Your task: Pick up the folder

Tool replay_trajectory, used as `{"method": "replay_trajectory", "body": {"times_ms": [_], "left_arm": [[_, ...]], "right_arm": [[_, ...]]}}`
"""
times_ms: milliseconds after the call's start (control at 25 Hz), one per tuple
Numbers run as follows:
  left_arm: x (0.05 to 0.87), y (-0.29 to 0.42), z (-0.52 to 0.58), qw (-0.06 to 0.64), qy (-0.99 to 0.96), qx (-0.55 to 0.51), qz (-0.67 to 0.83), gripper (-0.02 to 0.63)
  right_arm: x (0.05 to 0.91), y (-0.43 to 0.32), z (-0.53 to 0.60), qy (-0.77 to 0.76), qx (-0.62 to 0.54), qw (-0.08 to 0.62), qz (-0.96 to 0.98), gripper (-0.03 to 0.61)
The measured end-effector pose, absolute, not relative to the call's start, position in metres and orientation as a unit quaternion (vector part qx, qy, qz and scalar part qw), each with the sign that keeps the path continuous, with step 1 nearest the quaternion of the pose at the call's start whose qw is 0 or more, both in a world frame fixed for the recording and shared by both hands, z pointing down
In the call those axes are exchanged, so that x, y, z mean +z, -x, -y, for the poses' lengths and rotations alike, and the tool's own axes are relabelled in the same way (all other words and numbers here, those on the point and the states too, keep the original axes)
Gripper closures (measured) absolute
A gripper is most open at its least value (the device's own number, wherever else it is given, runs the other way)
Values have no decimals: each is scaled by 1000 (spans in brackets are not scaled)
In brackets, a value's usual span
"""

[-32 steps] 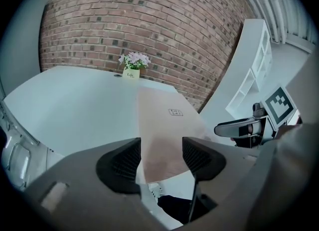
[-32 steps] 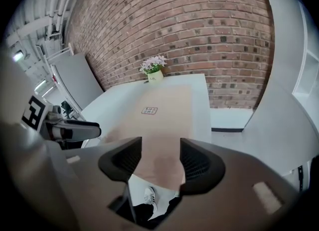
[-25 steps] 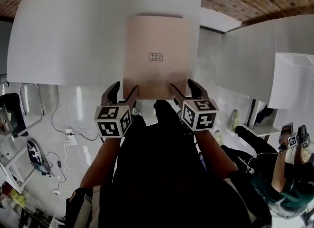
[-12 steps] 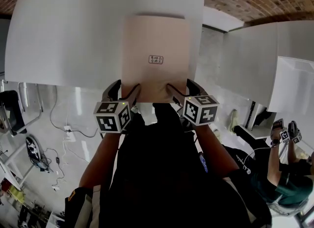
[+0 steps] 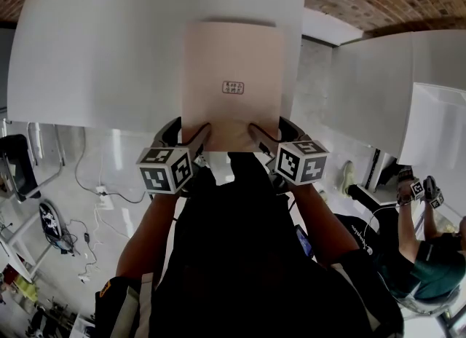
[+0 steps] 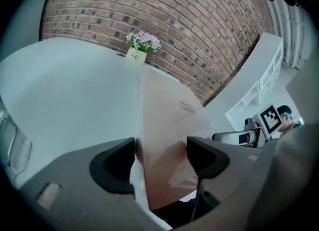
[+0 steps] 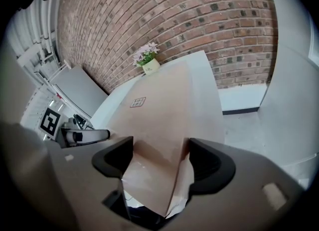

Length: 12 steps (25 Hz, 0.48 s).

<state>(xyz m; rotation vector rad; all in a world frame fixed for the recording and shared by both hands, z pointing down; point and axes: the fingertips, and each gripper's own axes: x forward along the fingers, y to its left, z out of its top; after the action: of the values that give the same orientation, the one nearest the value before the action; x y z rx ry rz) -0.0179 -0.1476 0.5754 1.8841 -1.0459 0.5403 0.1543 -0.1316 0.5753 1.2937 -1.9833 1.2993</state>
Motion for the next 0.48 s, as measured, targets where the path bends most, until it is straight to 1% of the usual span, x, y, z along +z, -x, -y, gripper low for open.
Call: {"method": "replay_trajectory", "body": {"times_ms": [240, 480], "left_arm": [[571, 19, 147, 439, -763, 217, 422, 296], [555, 20, 150, 413, -775, 208, 430, 296]], "right_arm": [[568, -152, 131, -481, 455, 222, 716, 230], [555, -150, 131, -494, 443, 207, 719, 233]]}}
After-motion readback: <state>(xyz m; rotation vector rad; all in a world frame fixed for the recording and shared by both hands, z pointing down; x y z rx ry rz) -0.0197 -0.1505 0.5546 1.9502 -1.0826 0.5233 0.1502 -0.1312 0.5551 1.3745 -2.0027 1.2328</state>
